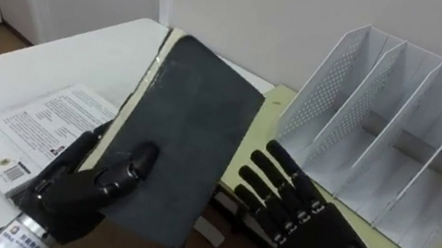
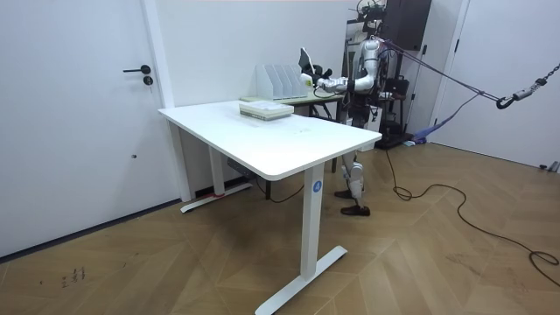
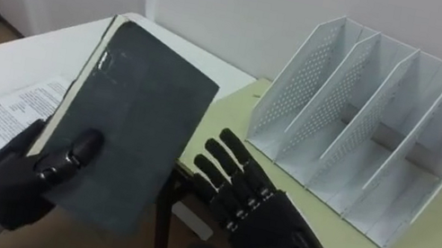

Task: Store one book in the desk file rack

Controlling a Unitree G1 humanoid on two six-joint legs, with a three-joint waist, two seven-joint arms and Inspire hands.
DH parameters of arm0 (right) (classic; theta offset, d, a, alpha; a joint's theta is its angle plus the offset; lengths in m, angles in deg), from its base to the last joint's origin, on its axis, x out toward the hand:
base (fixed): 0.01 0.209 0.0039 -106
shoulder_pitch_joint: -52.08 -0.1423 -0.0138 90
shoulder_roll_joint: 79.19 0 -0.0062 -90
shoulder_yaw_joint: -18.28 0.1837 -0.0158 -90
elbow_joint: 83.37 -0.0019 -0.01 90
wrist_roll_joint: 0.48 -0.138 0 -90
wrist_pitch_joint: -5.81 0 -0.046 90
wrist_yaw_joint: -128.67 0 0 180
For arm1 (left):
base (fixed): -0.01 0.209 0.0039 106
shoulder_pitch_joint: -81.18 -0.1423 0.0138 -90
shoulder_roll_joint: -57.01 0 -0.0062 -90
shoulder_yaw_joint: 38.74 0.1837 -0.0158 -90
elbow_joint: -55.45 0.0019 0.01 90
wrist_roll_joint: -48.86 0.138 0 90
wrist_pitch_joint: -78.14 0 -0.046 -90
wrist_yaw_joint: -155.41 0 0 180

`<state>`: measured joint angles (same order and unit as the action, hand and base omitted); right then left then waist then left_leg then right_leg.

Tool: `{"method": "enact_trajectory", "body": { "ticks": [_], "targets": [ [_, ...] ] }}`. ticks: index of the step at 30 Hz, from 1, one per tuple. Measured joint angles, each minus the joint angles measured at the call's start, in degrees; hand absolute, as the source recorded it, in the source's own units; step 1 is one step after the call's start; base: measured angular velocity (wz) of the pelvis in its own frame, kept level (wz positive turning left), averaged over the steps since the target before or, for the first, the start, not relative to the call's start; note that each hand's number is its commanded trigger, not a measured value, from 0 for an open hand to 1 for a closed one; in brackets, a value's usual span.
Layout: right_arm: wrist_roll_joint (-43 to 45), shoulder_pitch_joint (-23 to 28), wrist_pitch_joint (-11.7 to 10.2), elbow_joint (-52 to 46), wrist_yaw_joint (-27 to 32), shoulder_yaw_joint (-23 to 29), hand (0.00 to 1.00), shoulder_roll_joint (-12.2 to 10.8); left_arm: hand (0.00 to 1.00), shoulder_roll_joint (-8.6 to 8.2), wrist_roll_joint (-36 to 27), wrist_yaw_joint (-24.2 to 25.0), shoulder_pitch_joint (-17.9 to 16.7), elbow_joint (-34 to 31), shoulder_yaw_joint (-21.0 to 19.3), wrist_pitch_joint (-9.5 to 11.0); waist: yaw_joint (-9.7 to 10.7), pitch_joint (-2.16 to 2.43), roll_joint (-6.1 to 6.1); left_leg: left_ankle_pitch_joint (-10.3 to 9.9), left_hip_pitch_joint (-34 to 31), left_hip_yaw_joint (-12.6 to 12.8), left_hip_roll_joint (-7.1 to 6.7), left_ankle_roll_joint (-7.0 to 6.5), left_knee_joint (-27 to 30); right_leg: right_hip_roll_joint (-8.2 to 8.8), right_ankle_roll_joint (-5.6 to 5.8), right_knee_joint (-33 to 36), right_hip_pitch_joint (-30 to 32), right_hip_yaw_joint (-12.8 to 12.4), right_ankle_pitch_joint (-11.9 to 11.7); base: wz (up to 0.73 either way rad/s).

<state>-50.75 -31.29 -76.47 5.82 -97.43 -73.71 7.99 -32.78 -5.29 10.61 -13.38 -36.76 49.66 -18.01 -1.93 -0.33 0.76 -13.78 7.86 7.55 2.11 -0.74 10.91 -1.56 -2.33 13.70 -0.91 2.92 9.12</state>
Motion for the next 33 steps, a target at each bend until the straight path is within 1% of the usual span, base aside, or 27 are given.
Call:
{"method": "enact_trajectory", "body": {
  "ticks": [3,5,7,9,10,15,17,21,23,28,33],
  "targets": [
    [-2.0,0.0,0.5,0.0,-0.3,-0.1,0.0,0.1,1.0,0.03,-0.9,0.8,0.0,0.1,0.3,-0.2,0.1,0.05,0.24,0.0,-0.3,0.2,0.08,0.01,0.3,-0.07,-0.02,0.2,0.2,-0.5,0.0,-0.04],
    [-2.1,0.0,0.6,0.0,-0.3,-0.3,0.0,0.1,1.0,-0.01,-1.7,1.8,0.0,1.0,1.1,-0.2,0.1,0.37,0.78,0.0,-0.2,0.1,0.08,0.02,0.3,-0.08,-0.02,0.4,0.3,-0.6,0.0,0.0],
    [-2.0,0.0,0.7,0.0,-0.3,-1.0,0.0,0.2,1.0,-0.03,-1.7,2.2,0.1,1.5,1.3,-0.2,0.1,0.3,1.18,0.0,-0.1,0.1,0.06,0.02,0.3,-0.06,-0.03,0.7,0.4,-0.6,0.0,0.0],
    [-2.4,0.0,1.1,0.0,-0.3,-1.3,0.0,0.1,1.0,0.01,-2.1,3.0,0.1,1.9,1.3,-0.4,0.1,0.21,1.37,0.0,-0.2,0.1,0.04,0.03,0.3,-0.04,-0.07,1.1,0.8,-0.6,0.0,0.0],
    [-3.7,0.0,1.7,0.0,-0.3,-1.5,0.0,0.1,1.0,0.0,-3.4,3.3,0.1,2.5,1.7,-0.8,0.1,0.13,1.49,0.0,-0.2,0.1,0.04,0.03,0.3,-0.02,-0.11,1.1,1.0,-0.6,0.1,0.0],
    [-8.1,0.0,3.6,0.0,-0.3,-2.5,0.0,0.2,1.0,0.07,-7.9,4.3,0.1,4.6,2.6,-1.6,0.1,0.19,1.7,0.0,-0.3,0.2,0.15,0.04,0.4,-0.08,-0.22,1.2,1.1,-0.5,0.0,0.0],
    [-8.9,0.0,3.7,0.0,-0.3,-2.8,0.0,0.3,1.0,0.3,-9.4,4.3,0.1,4.7,3.0,-2.3,0.1,0.21,1.72,0.0,-0.6,0.3,0.15,0.04,0.4,-0.06,-0.24,1.2,1.3,-0.5,0.0,0.0],
    [-10.6,0.0,4.2,-0.1,0.8,-3.7,0.0,0.1,1.0,0.31,-9.4,4.4,0.1,4.7,3.2,-3.1,0.0,0.3,1.85,0.0,-1.1,0.5,0.16,0.04,0.5,-0.08,-0.28,1.3,1.6,-0.6,-0.1,0.0],
    [-12.1,0.0,4.5,-0.2,2.2,-4.7,0.0,0.1,1.0,0.3,-9.4,4.3,0.1,4.7,3.0,-3.7,-0.2,0.31,1.84,0.0,-1.1,0.9,0.19,0.05,0.5,-0.17,-0.29,1.6,2.0,-1.0,-0.1,-0.1],
    [-16.2,0.1,4.6,-2.8,5.0,-6.5,0.0,0.8,1.0,0.31,-12.3,4.3,0.2,4.8,3.3,-4.0,-0.2,0.33,1.85,0.0,-1.2,1.7,0.17,0.05,0.5,-0.24,-0.27,1.9,2.4,-1.6,-0.1,-0.07],
    [-19.7,0.2,4.7,-3.0,5.5,-7.4,0.0,0.8,1.0,0.79,-14.9,4.3,0.2,4.8,3.4,-4.3,-0.1,0.54,2.12,0.0,-0.4,1.7,0.19,0.06,0.4,-0.39,-0.28,2.1,1.9,-2.0,-0.1,-0.02]
  ]
}}
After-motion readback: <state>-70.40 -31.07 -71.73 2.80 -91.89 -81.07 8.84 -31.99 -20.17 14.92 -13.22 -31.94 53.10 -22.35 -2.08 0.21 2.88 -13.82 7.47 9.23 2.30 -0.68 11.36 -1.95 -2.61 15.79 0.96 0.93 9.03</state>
